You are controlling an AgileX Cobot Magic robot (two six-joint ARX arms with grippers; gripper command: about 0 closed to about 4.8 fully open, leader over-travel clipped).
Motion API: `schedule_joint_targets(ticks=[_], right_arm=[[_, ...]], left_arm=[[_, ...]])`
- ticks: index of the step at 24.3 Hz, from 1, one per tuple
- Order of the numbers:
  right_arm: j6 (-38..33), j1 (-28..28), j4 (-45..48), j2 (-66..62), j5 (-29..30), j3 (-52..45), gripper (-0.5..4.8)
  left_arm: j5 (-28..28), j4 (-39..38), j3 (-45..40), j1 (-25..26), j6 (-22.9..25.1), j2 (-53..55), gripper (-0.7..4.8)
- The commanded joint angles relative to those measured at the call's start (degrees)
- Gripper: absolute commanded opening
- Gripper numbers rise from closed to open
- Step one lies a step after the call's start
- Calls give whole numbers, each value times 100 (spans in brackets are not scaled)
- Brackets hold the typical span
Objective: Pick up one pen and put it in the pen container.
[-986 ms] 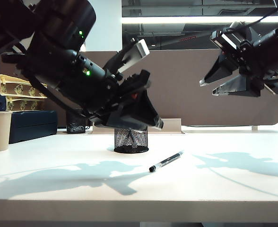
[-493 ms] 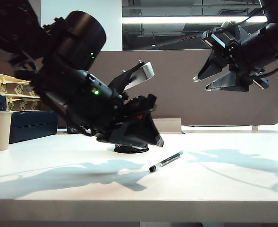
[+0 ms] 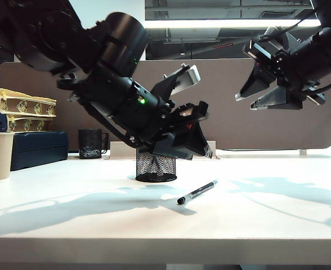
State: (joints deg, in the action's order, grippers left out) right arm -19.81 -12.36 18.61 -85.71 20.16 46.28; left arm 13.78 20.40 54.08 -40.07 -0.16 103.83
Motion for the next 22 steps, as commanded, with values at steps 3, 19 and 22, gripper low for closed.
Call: schedule_joint_targets(ticks=[3,19,22], right_arm=[[61,50,-42,15,-13,31,181],[157,160,-68,15,-101,31,181],[186,160,-92,15,-98,31,181]], left_arm=[[9,-66,140,-7,81,151,216],[-267,-485,227,-299,619,476,216],[-269,-487,227,-297,616,481,216]])
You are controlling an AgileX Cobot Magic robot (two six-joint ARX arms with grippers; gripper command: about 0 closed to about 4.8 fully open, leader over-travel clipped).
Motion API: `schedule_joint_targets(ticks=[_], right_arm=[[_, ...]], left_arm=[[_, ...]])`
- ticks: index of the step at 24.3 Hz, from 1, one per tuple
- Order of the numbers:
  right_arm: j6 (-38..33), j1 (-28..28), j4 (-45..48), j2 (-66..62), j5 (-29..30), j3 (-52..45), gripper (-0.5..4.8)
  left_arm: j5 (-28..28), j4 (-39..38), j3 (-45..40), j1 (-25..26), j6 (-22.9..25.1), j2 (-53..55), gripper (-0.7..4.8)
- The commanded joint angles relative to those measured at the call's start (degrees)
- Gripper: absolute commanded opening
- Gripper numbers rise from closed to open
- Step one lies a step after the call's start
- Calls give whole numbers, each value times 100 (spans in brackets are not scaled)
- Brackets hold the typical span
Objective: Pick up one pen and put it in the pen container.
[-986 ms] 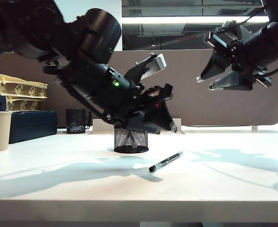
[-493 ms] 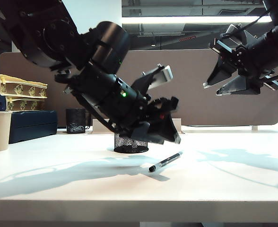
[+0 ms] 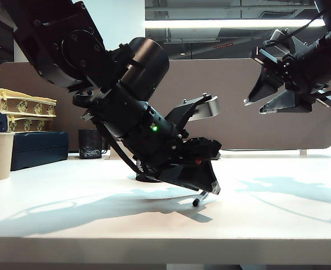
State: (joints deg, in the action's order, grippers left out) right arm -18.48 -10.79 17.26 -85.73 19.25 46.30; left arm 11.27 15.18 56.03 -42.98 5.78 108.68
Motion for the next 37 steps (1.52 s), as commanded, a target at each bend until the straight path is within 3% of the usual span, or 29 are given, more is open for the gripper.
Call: schedule_joint_targets(ticks=[1,18,29,30,32,37], right_arm=[[50,2,44,17,-7,28,181],[50,2,42,17,-7,28,181],[52,2,9,17,-7,28,181],[52,2,9,17,-9,28,181],[52,2,9,17,-9,28,181],[52,2,11,17,-24,28,181]], left_arm=[[-55,39,33,-7,20,-4,216],[-765,-278,31,7,-20,15,215],[-758,-437,31,7,-24,160,208],[-758,-448,31,7,-26,175,198],[-756,-479,31,7,-22,179,115],[-761,-472,33,7,-22,179,93]])
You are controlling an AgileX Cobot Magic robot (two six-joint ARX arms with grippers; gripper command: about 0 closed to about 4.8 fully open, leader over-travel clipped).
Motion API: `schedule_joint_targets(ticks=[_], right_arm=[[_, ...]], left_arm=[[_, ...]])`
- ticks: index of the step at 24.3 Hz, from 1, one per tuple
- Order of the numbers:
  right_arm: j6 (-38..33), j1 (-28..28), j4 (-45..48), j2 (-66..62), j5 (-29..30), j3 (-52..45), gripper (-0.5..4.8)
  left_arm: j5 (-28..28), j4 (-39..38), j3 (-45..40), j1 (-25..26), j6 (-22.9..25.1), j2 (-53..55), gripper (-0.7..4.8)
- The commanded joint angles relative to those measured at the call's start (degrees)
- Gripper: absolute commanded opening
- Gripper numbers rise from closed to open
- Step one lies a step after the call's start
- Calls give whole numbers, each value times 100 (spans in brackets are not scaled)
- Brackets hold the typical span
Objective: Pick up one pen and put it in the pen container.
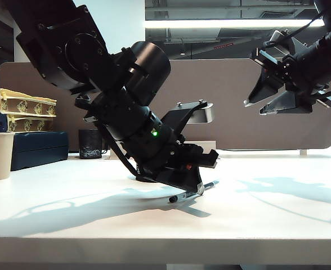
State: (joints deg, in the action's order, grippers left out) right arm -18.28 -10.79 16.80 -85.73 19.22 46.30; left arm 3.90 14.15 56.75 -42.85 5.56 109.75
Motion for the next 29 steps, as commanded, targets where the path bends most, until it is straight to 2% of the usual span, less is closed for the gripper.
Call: schedule_joint_targets(ticks=[1,9,10,17,24,29], right_arm=[[33,2,55,17,-22,28,181],[33,2,59,17,-24,28,181],[33,2,57,17,-24,28,181],[35,2,57,17,-24,28,181],[37,2,55,17,-24,28,181],[44,4,57,17,-24,28,181]], left_arm=[[-24,-369,-39,-7,0,72,57],[-48,-278,-37,-7,0,70,46],[-142,-258,-37,-7,0,68,19],[-184,-227,-11,-7,0,57,17],[-278,-566,654,-7,52,55,17],[-435,-748,844,-4,273,50,17]])
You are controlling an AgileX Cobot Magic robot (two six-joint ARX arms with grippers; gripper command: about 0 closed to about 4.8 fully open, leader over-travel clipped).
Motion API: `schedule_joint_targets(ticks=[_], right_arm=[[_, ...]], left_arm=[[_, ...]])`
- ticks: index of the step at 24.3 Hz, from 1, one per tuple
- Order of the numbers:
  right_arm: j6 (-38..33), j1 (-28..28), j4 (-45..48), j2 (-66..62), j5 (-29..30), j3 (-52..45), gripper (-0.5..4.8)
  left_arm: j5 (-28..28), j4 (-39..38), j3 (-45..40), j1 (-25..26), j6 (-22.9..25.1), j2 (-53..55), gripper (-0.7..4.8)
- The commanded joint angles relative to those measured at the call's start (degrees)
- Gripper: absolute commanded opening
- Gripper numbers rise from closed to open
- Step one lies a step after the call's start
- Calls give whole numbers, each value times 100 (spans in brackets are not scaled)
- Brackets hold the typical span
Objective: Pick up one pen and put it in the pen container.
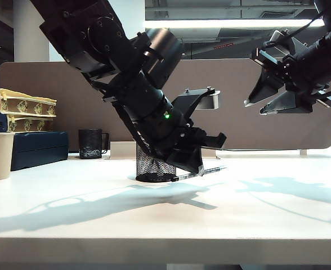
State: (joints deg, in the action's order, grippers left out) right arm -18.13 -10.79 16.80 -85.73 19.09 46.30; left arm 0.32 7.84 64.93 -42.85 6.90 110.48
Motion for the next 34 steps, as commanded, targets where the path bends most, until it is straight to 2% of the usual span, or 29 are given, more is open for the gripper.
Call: schedule_joint_targets(ticks=[1,6,11,15,19,21,24,30,34], right_arm=[[48,4,55,17,-11,28,181],[61,4,55,17,-13,28,181],[-85,2,52,17,-4,28,181],[-1113,-2,249,-52,173,28,186],[-2413,-2,909,-302,529,39,203],[-2723,-2,1126,-369,616,39,204],[-3270,-2,1453,-470,682,42,254],[-4354,-42,2140,-501,1043,44,254],[-4649,-133,2166,-509,1180,109,254]], left_arm=[[-175,-155,31,-4,168,-46,17],[-411,-105,37,39,374,-321,16],[-485,-101,37,214,372,-732,16],[-570,-94,48,245,369,-992,16],[-568,-98,59,240,361,-1180,16],[-570,-92,61,240,361,-1246,16],[-568,-57,68,240,361,-1425,16],[-568,7,70,240,361,-1478,16],[-566,72,70,240,358,-1480,16]])
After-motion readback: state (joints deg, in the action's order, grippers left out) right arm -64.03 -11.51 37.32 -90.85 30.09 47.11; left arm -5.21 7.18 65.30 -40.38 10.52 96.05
